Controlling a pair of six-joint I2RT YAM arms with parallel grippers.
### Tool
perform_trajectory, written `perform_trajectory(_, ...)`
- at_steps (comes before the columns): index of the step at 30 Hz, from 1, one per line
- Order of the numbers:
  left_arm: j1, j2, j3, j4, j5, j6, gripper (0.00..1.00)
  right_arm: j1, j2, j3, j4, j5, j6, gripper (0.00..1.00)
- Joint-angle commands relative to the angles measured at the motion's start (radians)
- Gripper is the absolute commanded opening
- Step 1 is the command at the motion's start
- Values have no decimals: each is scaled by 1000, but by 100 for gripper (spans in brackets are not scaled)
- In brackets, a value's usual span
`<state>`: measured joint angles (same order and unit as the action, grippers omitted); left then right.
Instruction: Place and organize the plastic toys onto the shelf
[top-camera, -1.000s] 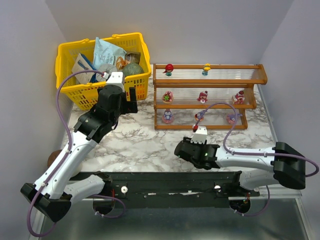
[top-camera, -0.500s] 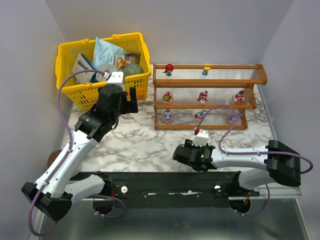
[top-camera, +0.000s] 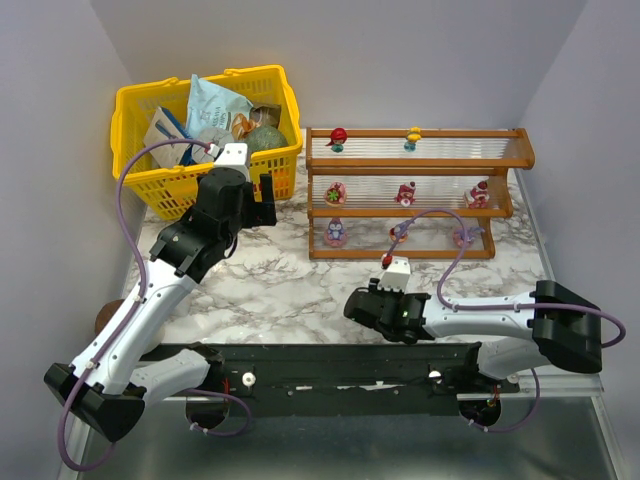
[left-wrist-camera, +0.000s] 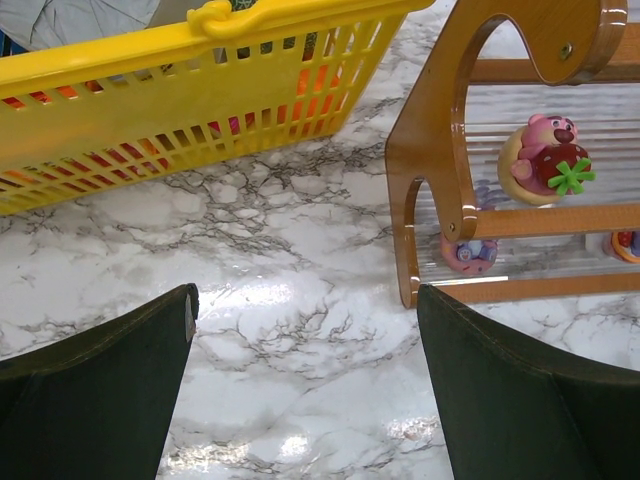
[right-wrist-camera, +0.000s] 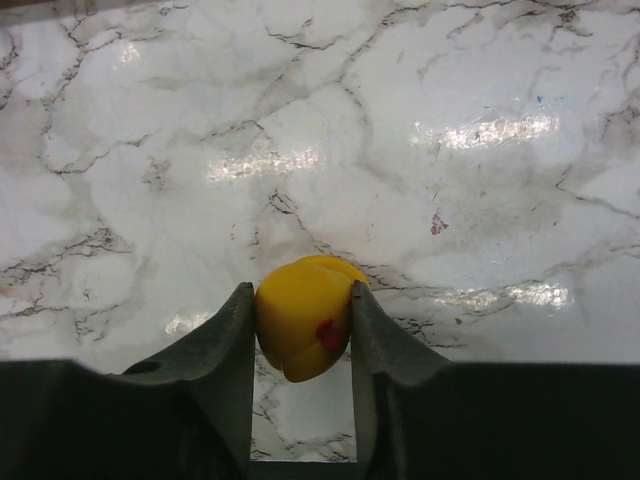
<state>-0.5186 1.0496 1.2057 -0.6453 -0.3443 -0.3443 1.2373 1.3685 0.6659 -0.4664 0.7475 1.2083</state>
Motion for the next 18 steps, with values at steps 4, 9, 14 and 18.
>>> perform_trajectory(4,8,6,-12,15,44,-9,99,5,52,40,-97,27,82,20)
perform_trajectory(9,8,4,-12,13,48,-4,99,7,1,86,-187,42,86,9)
perform_trajectory(14,8,0,2,7,47,-1,99,-22,-94,211,-406,29,74,1)
perform_trajectory(18,9,-7,6,7,44,2,99,-99,-212,336,-552,-5,16,1)
